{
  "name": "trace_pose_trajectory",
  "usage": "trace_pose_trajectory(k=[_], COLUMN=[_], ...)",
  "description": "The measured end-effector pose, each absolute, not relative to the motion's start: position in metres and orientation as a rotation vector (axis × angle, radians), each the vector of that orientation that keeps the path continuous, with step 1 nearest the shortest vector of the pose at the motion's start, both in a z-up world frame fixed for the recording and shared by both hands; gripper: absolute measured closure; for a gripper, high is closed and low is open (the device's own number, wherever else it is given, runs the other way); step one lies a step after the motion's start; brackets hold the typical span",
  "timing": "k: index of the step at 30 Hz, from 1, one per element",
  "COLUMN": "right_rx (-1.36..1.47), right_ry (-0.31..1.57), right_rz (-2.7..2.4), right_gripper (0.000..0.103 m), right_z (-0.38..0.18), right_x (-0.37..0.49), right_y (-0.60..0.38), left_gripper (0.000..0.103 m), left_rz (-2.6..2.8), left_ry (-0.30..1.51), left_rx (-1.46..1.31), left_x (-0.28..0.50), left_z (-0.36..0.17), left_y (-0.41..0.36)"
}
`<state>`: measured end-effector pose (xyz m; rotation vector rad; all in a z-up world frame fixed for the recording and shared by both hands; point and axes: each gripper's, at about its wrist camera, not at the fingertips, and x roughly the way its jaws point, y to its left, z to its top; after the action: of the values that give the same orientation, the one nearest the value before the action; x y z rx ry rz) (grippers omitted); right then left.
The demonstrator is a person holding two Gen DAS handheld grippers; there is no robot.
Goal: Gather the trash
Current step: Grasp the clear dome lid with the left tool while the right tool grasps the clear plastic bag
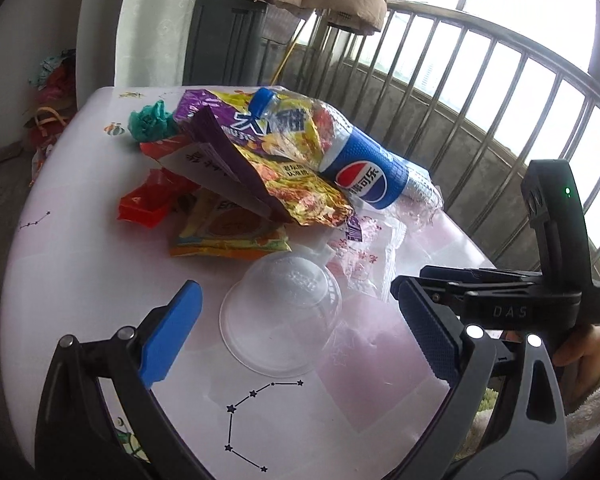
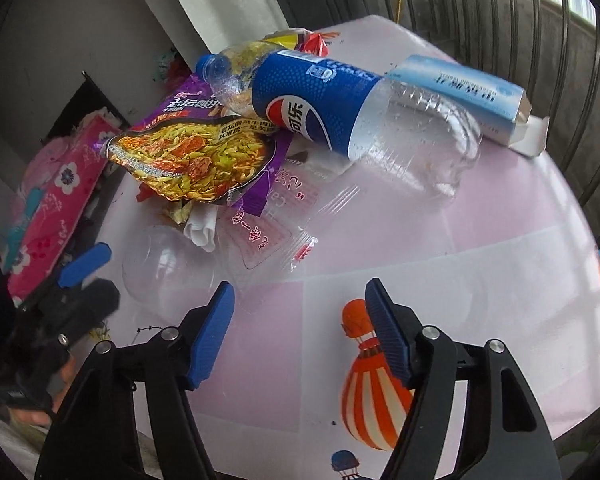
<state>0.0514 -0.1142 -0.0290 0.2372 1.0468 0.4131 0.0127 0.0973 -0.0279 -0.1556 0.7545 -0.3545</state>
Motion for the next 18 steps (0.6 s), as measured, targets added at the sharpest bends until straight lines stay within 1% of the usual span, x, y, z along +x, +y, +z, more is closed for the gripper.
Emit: trace_pose_trajectory(k=[3,4,5,7,9,12,14,16,18], right_rx=[0.318,0.346,0.365,0.400,0.426,0.462,0.492,0.521,0.548], right_ry=[1.076,1.085,1.091,1.092,1.091,1.089,1.094,1.100,1.103], right_rz=[0.427,0.434,0.438,0.444,0.452,0.462,0.466,0.471,0.476], right_gripper=[0.046,0.047,0.048,0.051,0.053,0.060,0.068,0.072,0.083], right_z=[-0.038,-0.041,-0.044,-0.048,-0.048,-0.050,-0.053,-0.058,-0.062], right_x=[0.058,0.060,0.063,0.067,0.070,0.078,0.083,0.088,0.091], right_y=[-0.117,-0.118,-0.117,-0.117,-0.117,-0.117,-0.118,-0.121,-0.122], left_gripper=[0.009,0.011,0.017,0.025,0.027,0.034,0.038,0.038,0.038], left_rz=[-0.377,-0.381,-0.387,-0.396,-0.392,-0.393,-0.388,-0.387,-0.380], left_ry=[0.769,0.771,0.774,0.791,0.800,0.812,0.821,0.820,0.820], left_rx=[-0.136,-0.130,-0.126,-0.126,-0.126,-0.134,-0.143,-0.152,-0.157], left_x=[0.016,0.017,0.018,0.022,0.024,0.028,0.030,0.031,0.031], left_z=[-0.036,-0.037,-0.039,-0.043,-0.046,-0.049,-0.051,-0.050,-0.050], left_y=[0.092,0.091,0.090,0.089,0.088,0.089,0.090,0.092,0.092])
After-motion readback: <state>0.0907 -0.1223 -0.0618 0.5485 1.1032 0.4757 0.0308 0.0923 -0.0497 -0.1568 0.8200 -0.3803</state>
